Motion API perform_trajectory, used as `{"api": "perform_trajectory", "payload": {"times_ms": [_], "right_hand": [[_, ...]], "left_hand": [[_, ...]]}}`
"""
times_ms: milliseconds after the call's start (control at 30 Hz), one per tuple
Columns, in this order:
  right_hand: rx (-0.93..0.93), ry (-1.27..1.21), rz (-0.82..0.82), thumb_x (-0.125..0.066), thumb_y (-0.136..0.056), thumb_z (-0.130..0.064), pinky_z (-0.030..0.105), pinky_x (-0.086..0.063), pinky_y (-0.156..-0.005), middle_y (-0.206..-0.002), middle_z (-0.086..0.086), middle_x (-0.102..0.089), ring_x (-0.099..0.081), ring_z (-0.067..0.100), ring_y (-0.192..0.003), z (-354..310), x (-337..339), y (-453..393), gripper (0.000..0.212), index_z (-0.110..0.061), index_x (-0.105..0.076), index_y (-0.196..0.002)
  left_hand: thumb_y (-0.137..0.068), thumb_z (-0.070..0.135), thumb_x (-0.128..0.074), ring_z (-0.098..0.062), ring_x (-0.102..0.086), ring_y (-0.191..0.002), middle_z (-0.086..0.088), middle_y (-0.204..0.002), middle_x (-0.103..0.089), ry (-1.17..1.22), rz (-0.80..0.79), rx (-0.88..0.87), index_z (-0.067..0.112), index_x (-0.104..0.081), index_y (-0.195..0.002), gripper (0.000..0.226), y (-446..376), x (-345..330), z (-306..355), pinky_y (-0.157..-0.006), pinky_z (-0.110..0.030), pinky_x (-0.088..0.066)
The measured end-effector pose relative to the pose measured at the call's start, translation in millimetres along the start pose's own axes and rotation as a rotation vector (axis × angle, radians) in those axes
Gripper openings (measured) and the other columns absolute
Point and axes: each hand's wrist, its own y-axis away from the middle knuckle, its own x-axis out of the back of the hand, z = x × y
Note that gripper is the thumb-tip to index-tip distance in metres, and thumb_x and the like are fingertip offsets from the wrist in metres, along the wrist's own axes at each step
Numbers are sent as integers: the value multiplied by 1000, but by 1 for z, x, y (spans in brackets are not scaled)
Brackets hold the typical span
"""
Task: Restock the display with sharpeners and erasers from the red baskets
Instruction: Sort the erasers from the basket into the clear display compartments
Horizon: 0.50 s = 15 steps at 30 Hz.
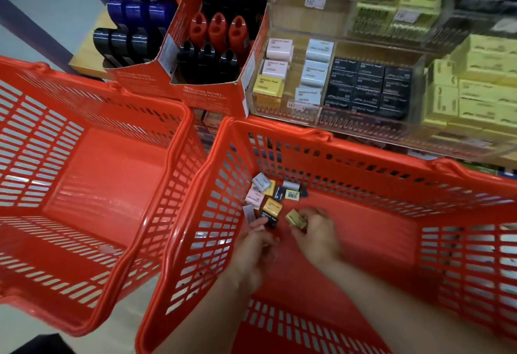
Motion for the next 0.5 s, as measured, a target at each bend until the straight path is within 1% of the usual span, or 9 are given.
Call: {"api": "perform_trajectory", "payload": {"times_ms": [67, 133, 167, 233, 300, 367, 433, 467, 500], "right_hand": [[-27, -181, 18, -78, -80, -17, 31, -52, -83, -94, 1, -73, -68, 18, -86, 2, 11, 10, 21, -17, -73, -100], [8, -267, 7, -83, -75, -18, 26, -55, -77, -85, -7, -74, -68, 10, -76, -2, 18, 20, 23, -23, -74, -94], [27, -299, 1, -85, -72, -17, 23, -55, -73, -81, -10, -73, -68, 5, -72, -7, 20, 24, 24, -27, -72, -91], [63, -346, -42, -87, -69, -15, 17, -54, -67, -75, -14, -71, -67, 0, -68, -15, 20, 29, 29, -31, -69, -86], [74, -393, -122, -87, -68, -13, 12, -53, -67, -72, -17, -69, -66, -3, -68, -22, 19, 28, 29, -25, -72, -89], [34, -430, -114, -82, -75, -10, 15, -53, -71, -74, -14, -70, -67, 0, -70, -24, 18, 19, 18, -22, -74, -86], [-115, -435, 66, -74, -82, -11, 24, -53, -77, -79, -2, -74, -71, 12, -78, -21, 20, 2, 8, -19, -74, -85], [-211, -410, 155, -74, -83, -15, 26, -51, -81, -85, 3, -75, -71, 18, -85, -19, 23, -8, 7, -16, -75, -90], [-294, -374, 217, -76, -82, -21, 26, -48, -85, -93, 5, -76, -71, 21, -92, -19, 24, -16, 16, -14, -74, -96]], "left_hand": [[-77, -17, -53, -13, -60, -65, -3, -65, -59, 125, -56, 61, 10, -61, -100, 36, -1, -1, 2, -63, -22, -52], [-75, 4, -69, -13, -57, -72, -1, -66, -55, 176, -72, 103, 12, -62, -83, 13, -2, -1, 3, -68, -23, -53], [-75, 18, -73, -11, -56, -70, 0, -67, -55, 181, -90, 106, 12, -63, -79, 12, -2, -3, 3, -69, -25, -53], [-75, 33, -73, -10, -60, -65, -1, -71, -62, 207, -132, 105, 11, -68, -83, 24, -2, -6, 4, -66, -26, -54], [-76, 33, -71, -14, -65, -68, -6, -80, -67, 232, -161, 85, 9, -68, -91, 28, 0, -10, 5, -64, -26, -55], [-85, 26, -66, -17, -66, -86, -10, -99, -68, 250, -136, 61, 10, -65, -104, 25, 0, -11, 7, -72, -28, -55], [-94, 20, -61, -15, -63, -98, -7, -110, -67, 259, -82, 54, 15, -62, -114, 21, -3, -8, 9, -70, -26, -59], [-96, 18, -60, -13, -62, -96, -5, -108, -66, 245, -60, 57, 17, -62, -114, 19, -4, -5, 10, -67, -26, -60], [-96, 17, -60, -12, -61, -92, -4, -102, -65, 225, -47, 65, 16, -63, -111, 15, -5, -3, 10, -64, -26, -60]]}}
